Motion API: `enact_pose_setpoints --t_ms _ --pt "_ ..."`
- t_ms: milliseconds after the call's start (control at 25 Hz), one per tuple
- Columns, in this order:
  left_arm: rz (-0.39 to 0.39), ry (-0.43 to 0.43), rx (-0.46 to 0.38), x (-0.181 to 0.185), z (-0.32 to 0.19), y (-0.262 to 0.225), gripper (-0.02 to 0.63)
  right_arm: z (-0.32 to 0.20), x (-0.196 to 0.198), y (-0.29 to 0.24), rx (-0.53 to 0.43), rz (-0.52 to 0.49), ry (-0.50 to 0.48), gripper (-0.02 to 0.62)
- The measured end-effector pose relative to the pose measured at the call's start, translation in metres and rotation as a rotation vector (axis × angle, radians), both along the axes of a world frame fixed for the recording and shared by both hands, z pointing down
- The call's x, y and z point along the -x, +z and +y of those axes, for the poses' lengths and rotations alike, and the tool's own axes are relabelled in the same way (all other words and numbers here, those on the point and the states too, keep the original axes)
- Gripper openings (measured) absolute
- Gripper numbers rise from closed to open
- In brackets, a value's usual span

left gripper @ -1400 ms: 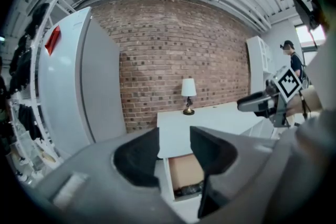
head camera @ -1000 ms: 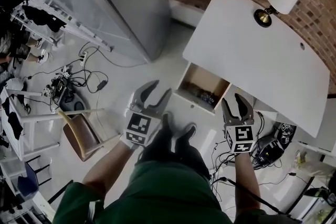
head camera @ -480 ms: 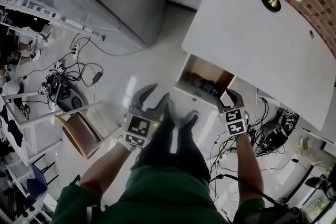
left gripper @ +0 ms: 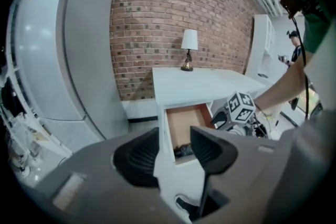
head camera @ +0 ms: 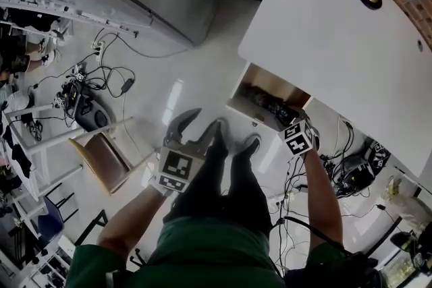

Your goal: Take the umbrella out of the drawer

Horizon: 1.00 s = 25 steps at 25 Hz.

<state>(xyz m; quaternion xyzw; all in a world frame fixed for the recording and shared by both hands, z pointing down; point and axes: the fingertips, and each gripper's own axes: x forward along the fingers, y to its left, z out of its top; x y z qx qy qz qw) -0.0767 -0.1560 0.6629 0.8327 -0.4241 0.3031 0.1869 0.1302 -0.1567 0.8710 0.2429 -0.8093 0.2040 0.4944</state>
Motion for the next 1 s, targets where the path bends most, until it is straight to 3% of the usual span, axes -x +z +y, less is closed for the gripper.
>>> enact_pose_setpoints --t_ms 480,1000 --pt "-0.018 -0.027 0.045 -0.008 0.003 0.07 0.19 -0.012 0.022 0.111 0.075 0.068 -0.157 0.193" --pt "0.006 -0.073 -0.019 0.009 -0.007 0.107 0.192 -0.01 0.028 0.185 0.202 0.179 -0.233 0.251"
